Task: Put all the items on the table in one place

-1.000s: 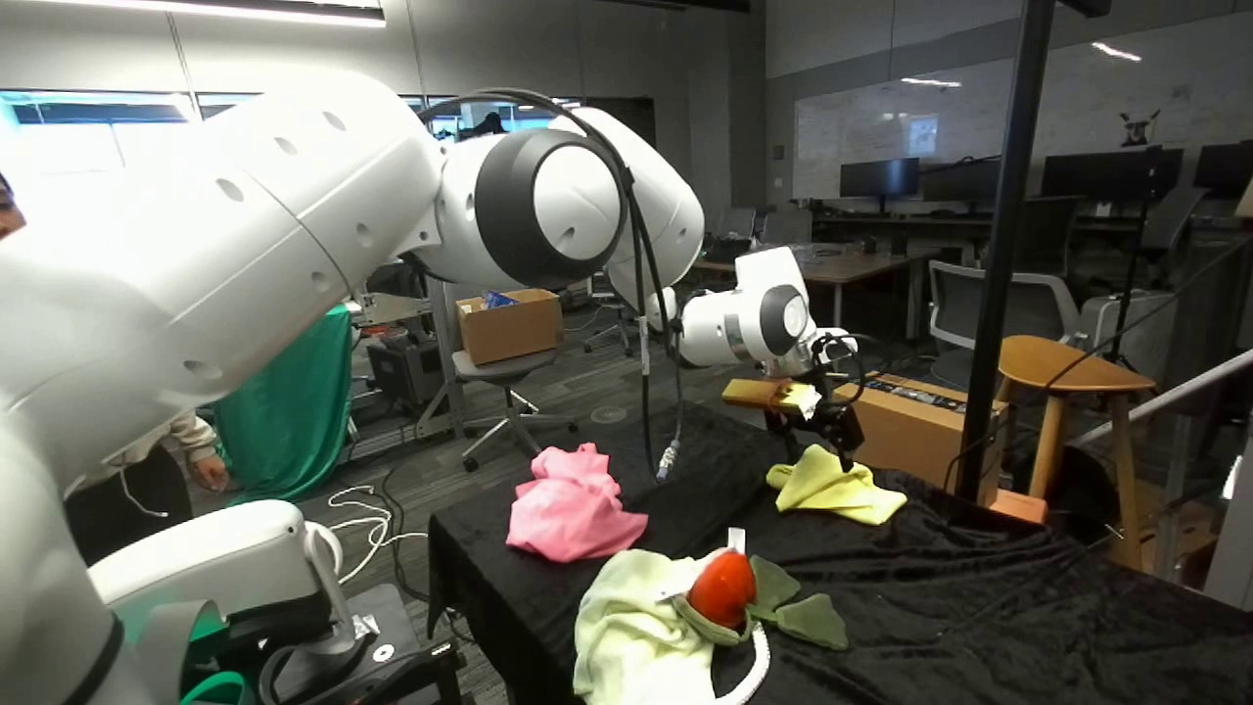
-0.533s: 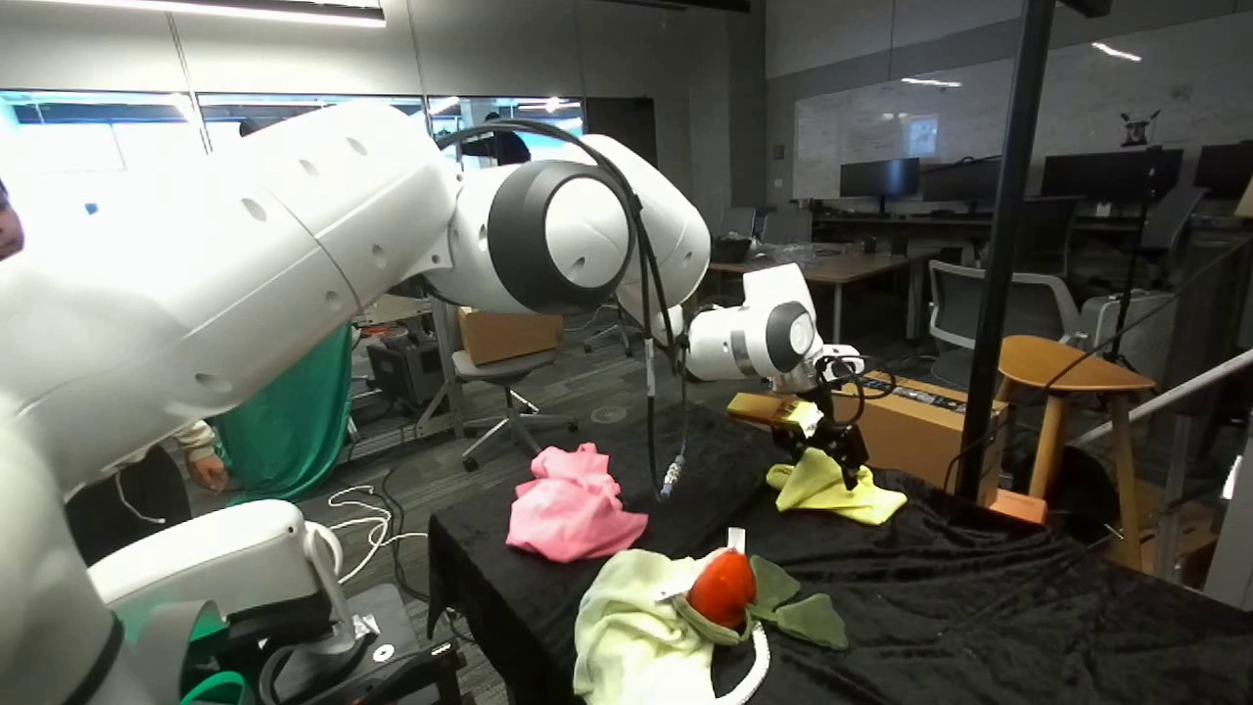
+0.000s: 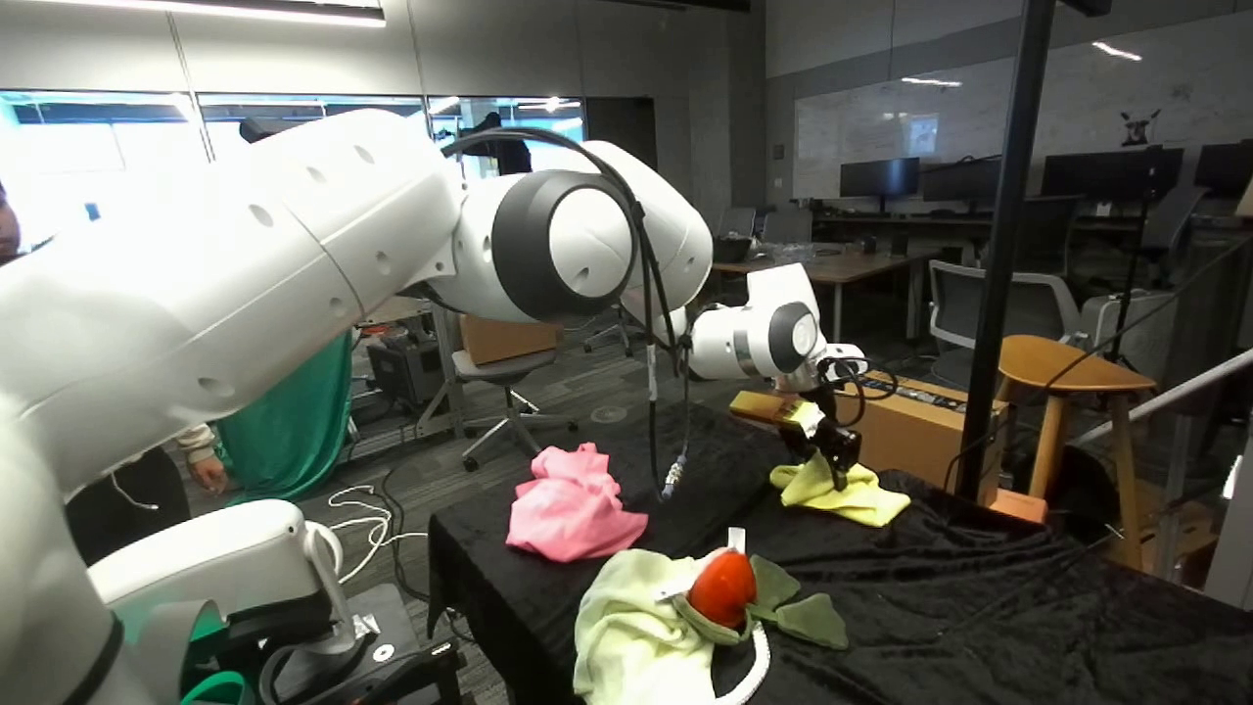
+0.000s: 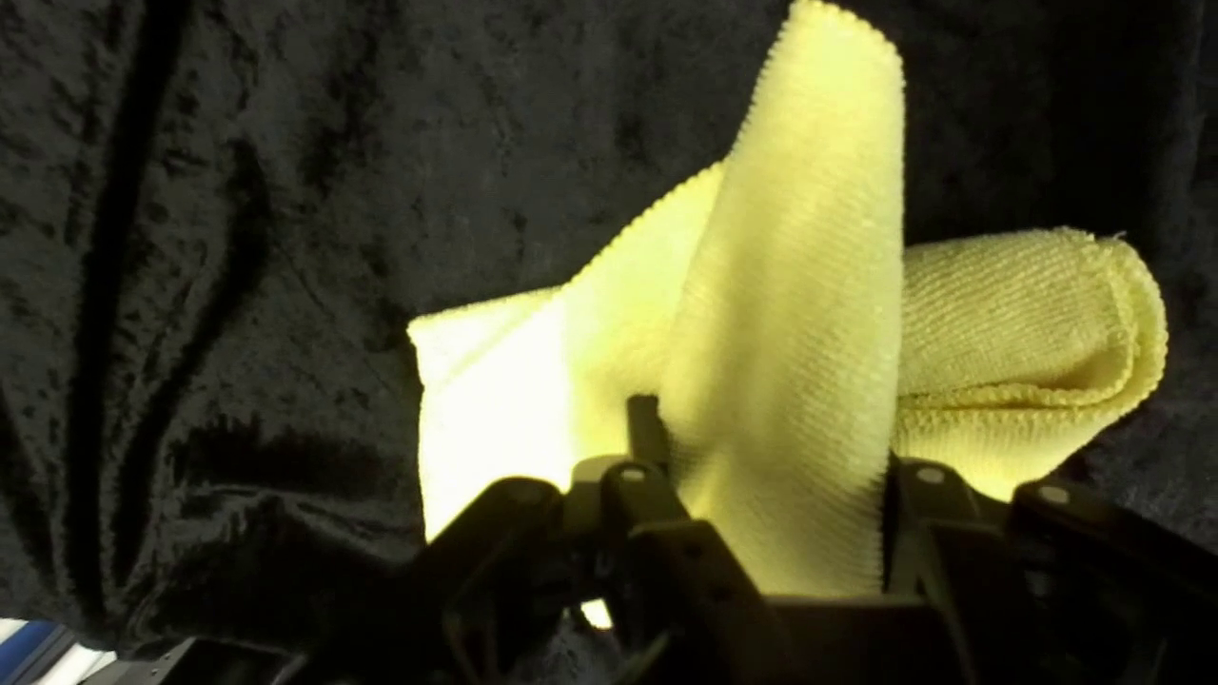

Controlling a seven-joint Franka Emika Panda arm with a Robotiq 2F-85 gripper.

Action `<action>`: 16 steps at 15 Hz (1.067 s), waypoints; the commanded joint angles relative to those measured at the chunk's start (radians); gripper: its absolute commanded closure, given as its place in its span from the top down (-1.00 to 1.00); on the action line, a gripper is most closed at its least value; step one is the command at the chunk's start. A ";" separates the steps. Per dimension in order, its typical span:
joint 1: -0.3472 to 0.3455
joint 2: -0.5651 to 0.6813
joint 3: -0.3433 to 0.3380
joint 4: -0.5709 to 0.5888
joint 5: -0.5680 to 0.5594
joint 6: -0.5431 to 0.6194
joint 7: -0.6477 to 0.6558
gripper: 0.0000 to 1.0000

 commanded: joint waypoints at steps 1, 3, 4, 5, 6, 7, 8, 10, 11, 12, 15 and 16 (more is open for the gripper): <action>0.011 0.004 -0.016 0.032 0.016 -0.017 0.003 -0.70; 0.011 -0.021 -0.008 0.007 0.015 -0.014 -0.012 -0.87; 0.013 -0.031 -0.010 -0.004 0.012 -0.008 -0.012 -0.92; 0.017 -0.038 -0.015 -0.011 0.009 -0.005 -0.006 -0.92; 0.013 -0.057 -0.007 -0.034 0.010 0.003 -0.019 -0.88; 0.014 -0.072 -0.008 -0.053 0.007 0.009 -0.023 -0.86; 0.012 -0.102 -0.006 -0.092 0.004 0.021 -0.034 -0.88; -0.001 -0.187 0.009 -0.208 0.003 0.049 -0.080 -0.91; -0.002 -0.218 0.008 -0.248 -0.002 0.060 -0.091 -0.92; -0.011 -0.248 0.013 -0.286 -0.005 0.075 -0.124 -0.92; -0.031 -0.349 0.019 -0.419 -0.012 0.121 -0.193 -0.92; -0.035 -0.383 0.012 -0.466 -0.018 0.148 -0.202 -0.92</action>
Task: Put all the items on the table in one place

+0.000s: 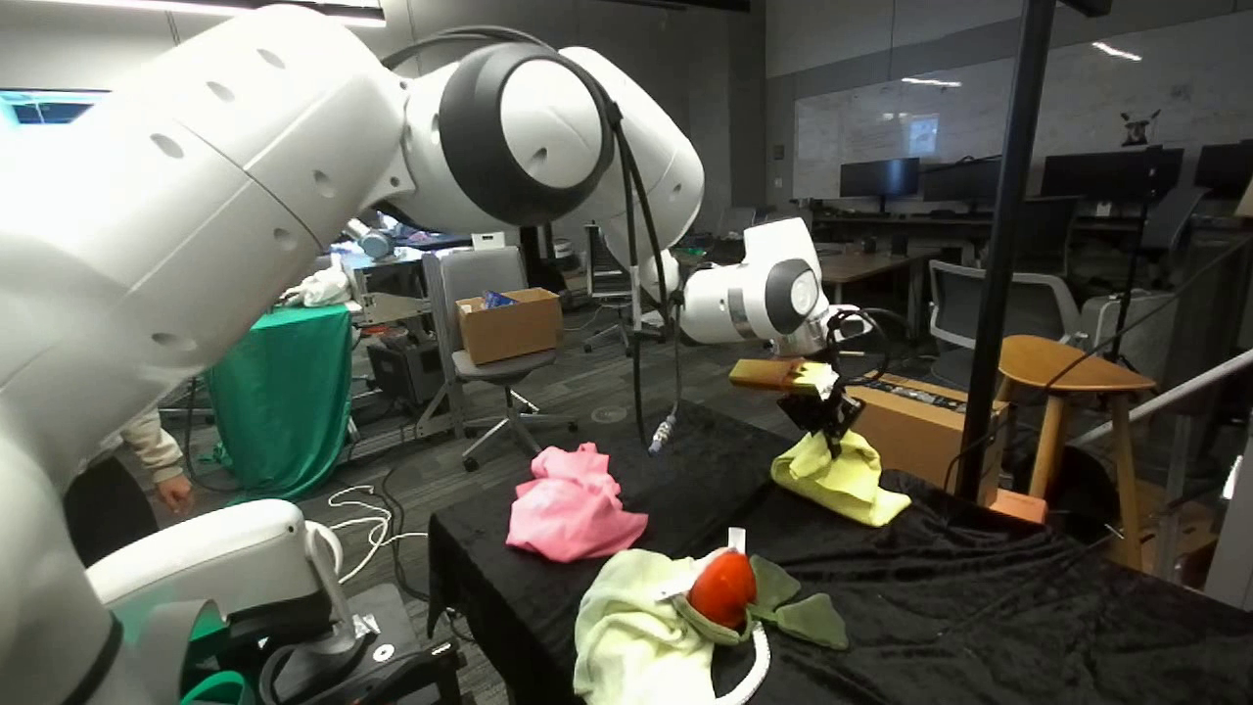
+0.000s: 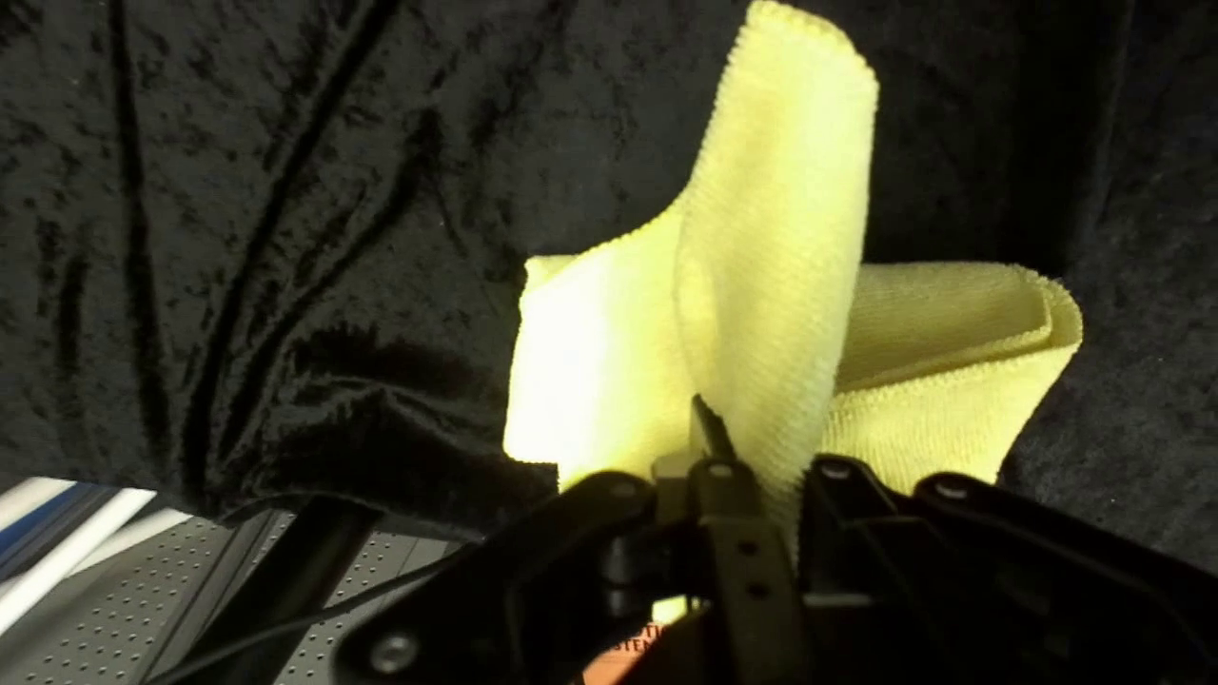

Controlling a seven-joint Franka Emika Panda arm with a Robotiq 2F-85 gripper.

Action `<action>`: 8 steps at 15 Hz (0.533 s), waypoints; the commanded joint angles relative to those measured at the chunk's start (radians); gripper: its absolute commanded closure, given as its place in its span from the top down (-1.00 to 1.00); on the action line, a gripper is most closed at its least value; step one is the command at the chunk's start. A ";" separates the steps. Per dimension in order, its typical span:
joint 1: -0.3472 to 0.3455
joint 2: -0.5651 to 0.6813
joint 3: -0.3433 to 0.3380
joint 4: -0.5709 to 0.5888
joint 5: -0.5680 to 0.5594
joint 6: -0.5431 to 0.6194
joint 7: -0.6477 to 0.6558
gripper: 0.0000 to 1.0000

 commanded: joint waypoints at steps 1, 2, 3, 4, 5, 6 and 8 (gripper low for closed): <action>-0.031 -0.178 0.008 -0.239 -0.017 0.104 -0.064 -0.92; -0.042 -0.215 0.008 -0.288 -0.017 0.136 -0.077 -0.92; -0.053 -0.250 0.008 -0.335 -0.017 0.164 -0.088 -0.92; -0.063 -0.289 0.006 -0.384 -0.018 0.192 -0.098 -0.91; -0.074 -0.325 0.004 -0.431 -0.022 0.222 -0.112 -0.91; -0.085 -0.365 0.002 -0.482 -0.022 0.247 -0.119 -0.90; -0.109 -0.450 0.000 -0.581 -0.025 0.292 -0.142 -0.90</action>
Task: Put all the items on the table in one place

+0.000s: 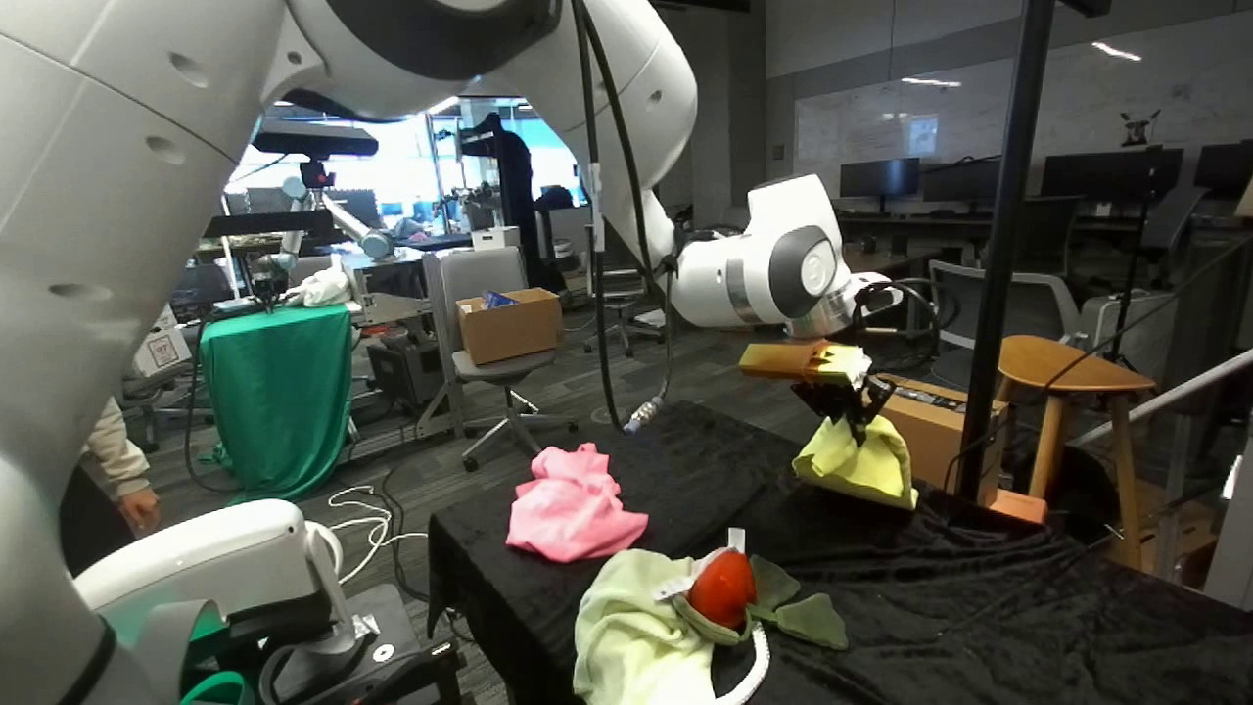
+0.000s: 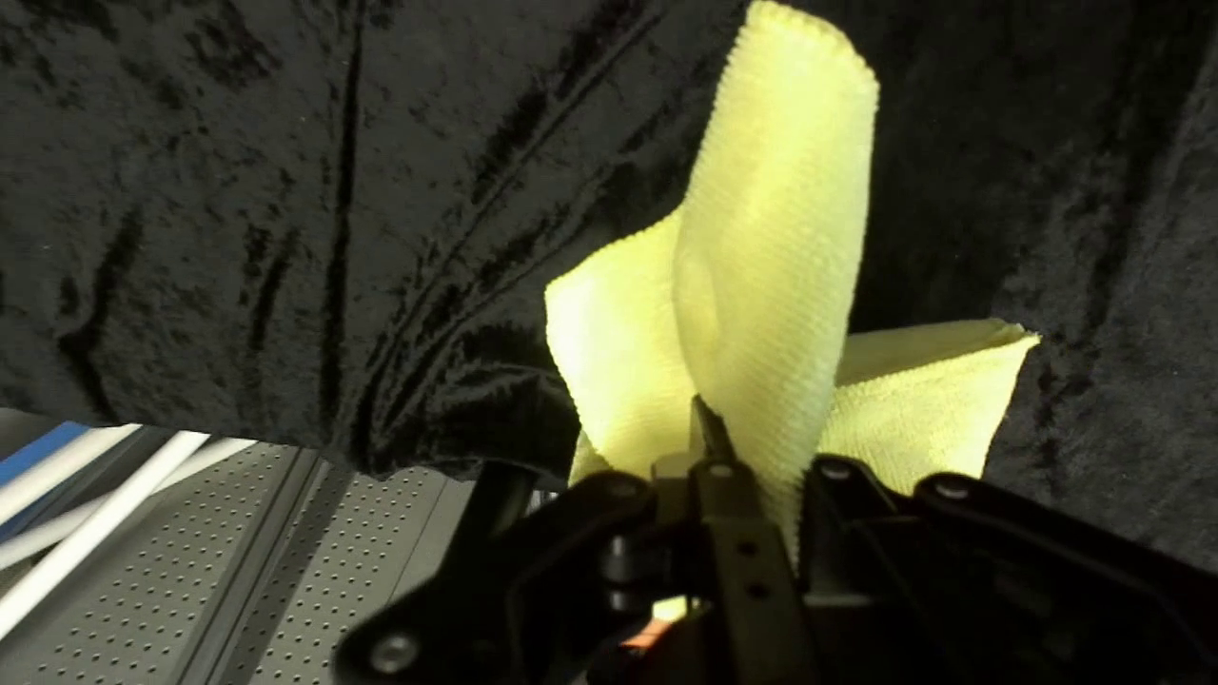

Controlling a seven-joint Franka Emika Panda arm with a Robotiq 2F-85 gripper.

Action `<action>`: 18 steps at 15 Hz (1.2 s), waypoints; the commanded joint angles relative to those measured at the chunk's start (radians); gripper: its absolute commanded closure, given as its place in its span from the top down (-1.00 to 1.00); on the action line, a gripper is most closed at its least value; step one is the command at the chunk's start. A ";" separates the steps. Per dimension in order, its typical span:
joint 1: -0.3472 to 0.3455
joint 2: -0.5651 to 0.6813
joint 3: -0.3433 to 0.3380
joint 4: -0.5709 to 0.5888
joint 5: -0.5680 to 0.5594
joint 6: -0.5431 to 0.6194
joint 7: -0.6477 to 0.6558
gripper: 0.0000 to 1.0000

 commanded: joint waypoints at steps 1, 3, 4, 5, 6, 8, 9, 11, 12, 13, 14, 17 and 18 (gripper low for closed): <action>-0.043 -0.207 0.002 -0.246 -0.014 0.108 -0.046 -0.89; -0.068 -0.304 0.005 -0.347 -0.013 0.143 -0.075 -0.89; -0.091 -0.355 0.020 -0.393 0.004 0.154 -0.108 -0.89; -0.106 -0.406 0.026 -0.437 0.009 0.157 -0.133 -0.89; -0.118 -0.459 0.032 -0.483 0.011 0.160 -0.162 -0.89; -0.143 -0.570 0.053 -0.559 0.044 0.127 -0.238 -0.89; -0.149 -0.626 0.060 -0.600 0.060 0.115 -0.274 -0.89; -0.150 -0.738 0.069 -0.671 0.127 0.054 -0.382 -0.90; -0.139 -0.775 0.064 -0.698 0.145 0.019 -0.416 -0.90; -0.129 -0.821 0.057 -0.720 0.161 -0.031 -0.455 -0.91; -0.122 -0.867 0.050 -0.749 0.162 -0.080 -0.488 -0.92; -0.113 -0.963 0.041 -0.810 0.130 -0.179 -0.532 -0.92; -0.113 -0.977 0.041 -0.825 0.118 -0.199 -0.541 -0.92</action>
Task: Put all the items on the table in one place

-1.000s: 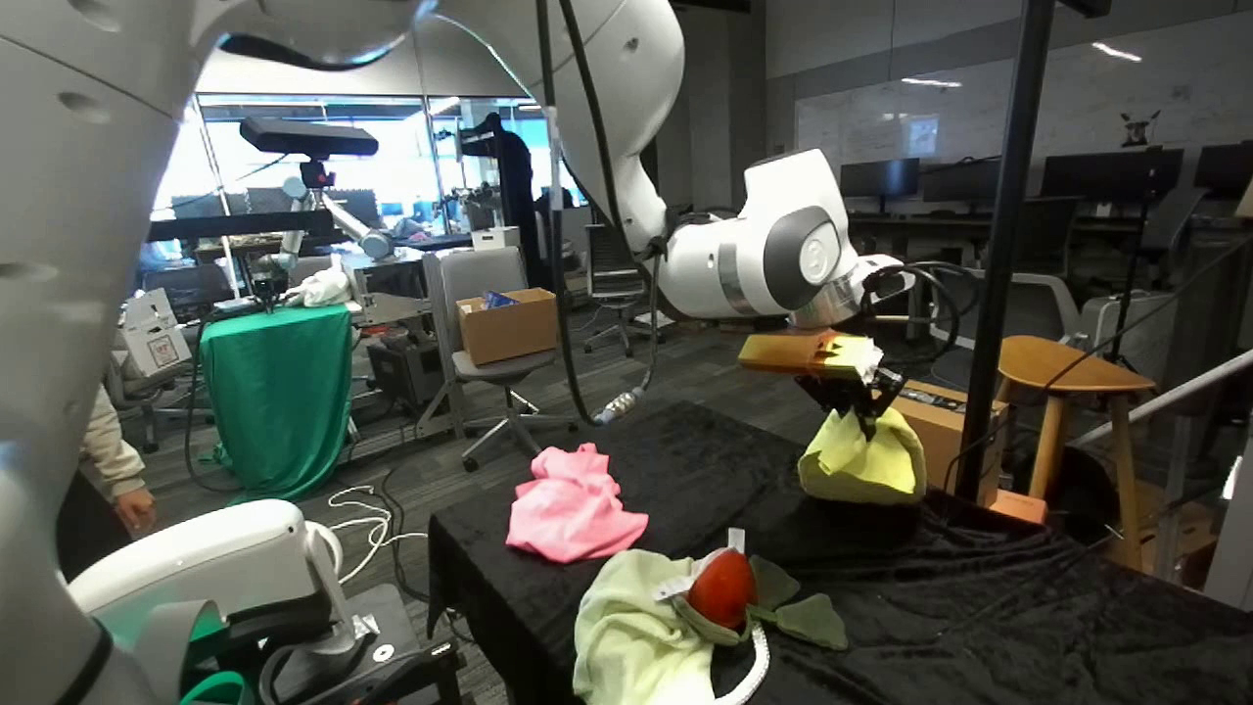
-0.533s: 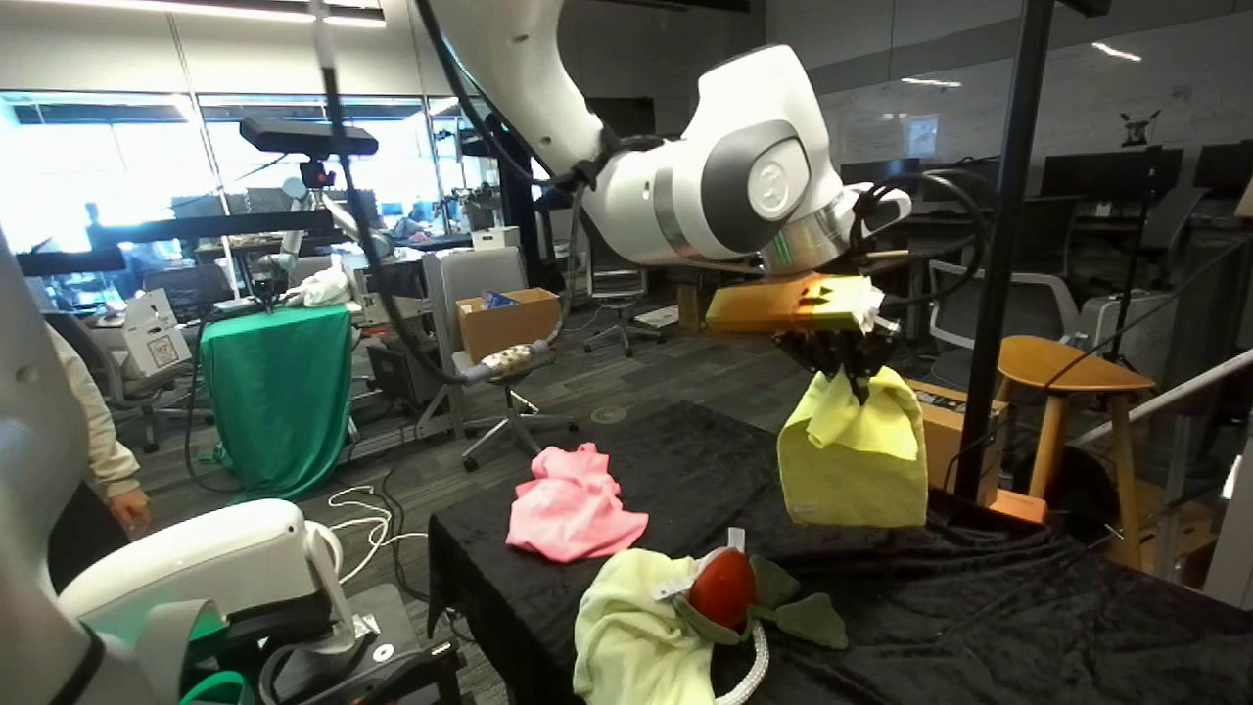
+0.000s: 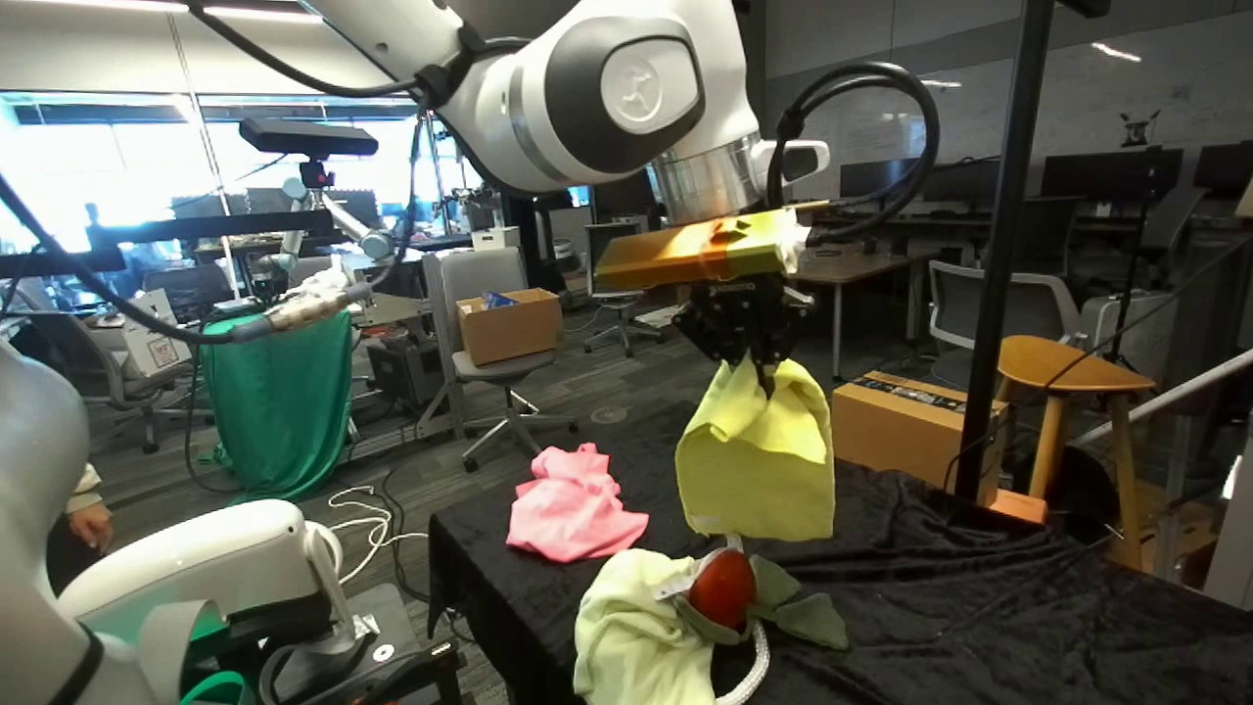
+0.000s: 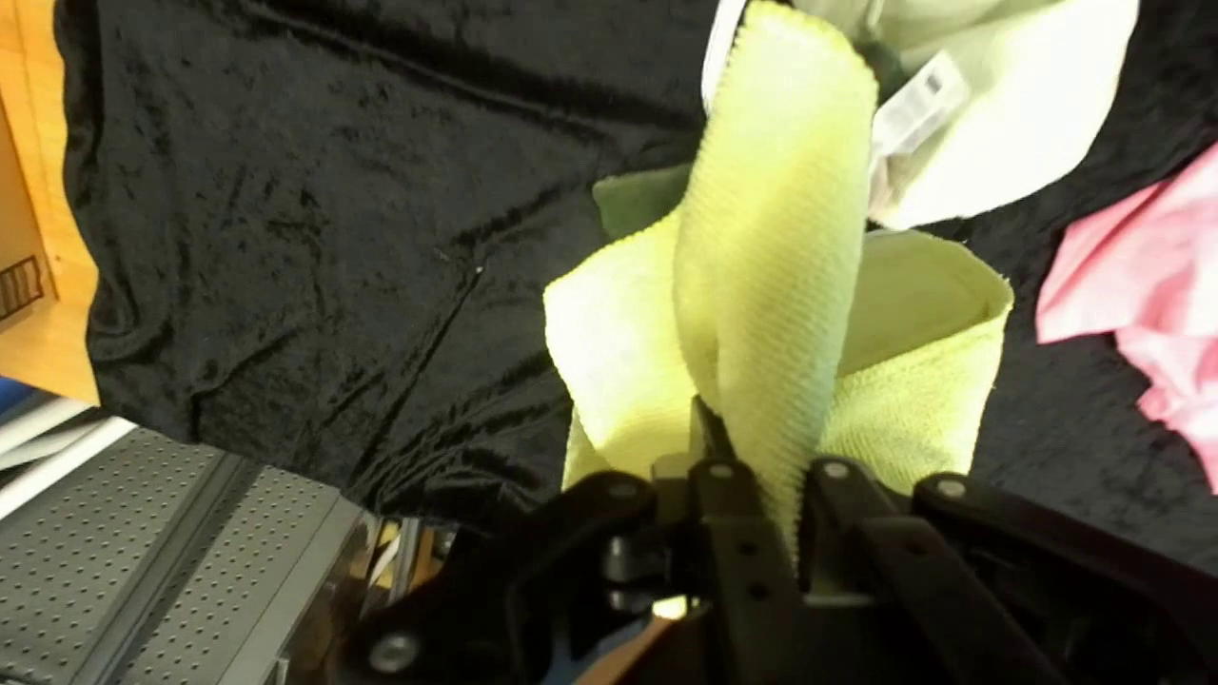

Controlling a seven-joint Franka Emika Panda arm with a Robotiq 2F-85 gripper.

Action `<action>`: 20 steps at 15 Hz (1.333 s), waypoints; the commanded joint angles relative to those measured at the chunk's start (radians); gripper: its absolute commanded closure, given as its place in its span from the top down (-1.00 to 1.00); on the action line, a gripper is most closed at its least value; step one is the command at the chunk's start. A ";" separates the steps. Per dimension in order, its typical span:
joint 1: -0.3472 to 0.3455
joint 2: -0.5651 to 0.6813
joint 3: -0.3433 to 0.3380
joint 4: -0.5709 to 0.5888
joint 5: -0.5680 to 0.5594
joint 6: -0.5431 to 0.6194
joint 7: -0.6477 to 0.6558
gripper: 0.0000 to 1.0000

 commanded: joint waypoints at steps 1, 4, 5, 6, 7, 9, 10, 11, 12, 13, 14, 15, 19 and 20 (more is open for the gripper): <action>0.016 -0.114 -0.013 -0.082 -0.023 -0.080 -0.073 -0.92; 0.029 -0.082 -0.009 -0.083 -0.046 -0.115 -0.114 -0.92; 0.033 -0.070 -0.005 -0.085 -0.056 -0.121 -0.123 -0.92; 0.038 -0.043 0.004 -0.085 -0.074 -0.109 -0.125 -0.92; 0.042 -0.019 0.010 -0.085 -0.089 -0.094 -0.125 -0.92; 0.053 0.065 0.036 -0.067 -0.127 -0.065 -0.100 -0.91; 0.058 0.115 0.055 -0.052 -0.149 -0.048 -0.074 -0.91; 0.065 0.162 0.069 -0.037 -0.164 -0.047 -0.076 -0.92; 0.073 0.200 0.083 -0.025 -0.173 -0.036 -0.071 -0.92; 0.077 0.235 0.098 -0.013 -0.188 -0.027 -0.061 -0.92; 0.082 0.273 0.111 0.005 -0.199 -0.026 -0.055 -0.91; 0.084 0.307 0.122 0.022 -0.224 -0.017 -0.034 -0.91; 0.095 0.405 0.139 0.093 -0.286 -0.034 0.009 -0.31; 0.097 0.423 0.139 0.108 -0.294 -0.036 0.019 -0.21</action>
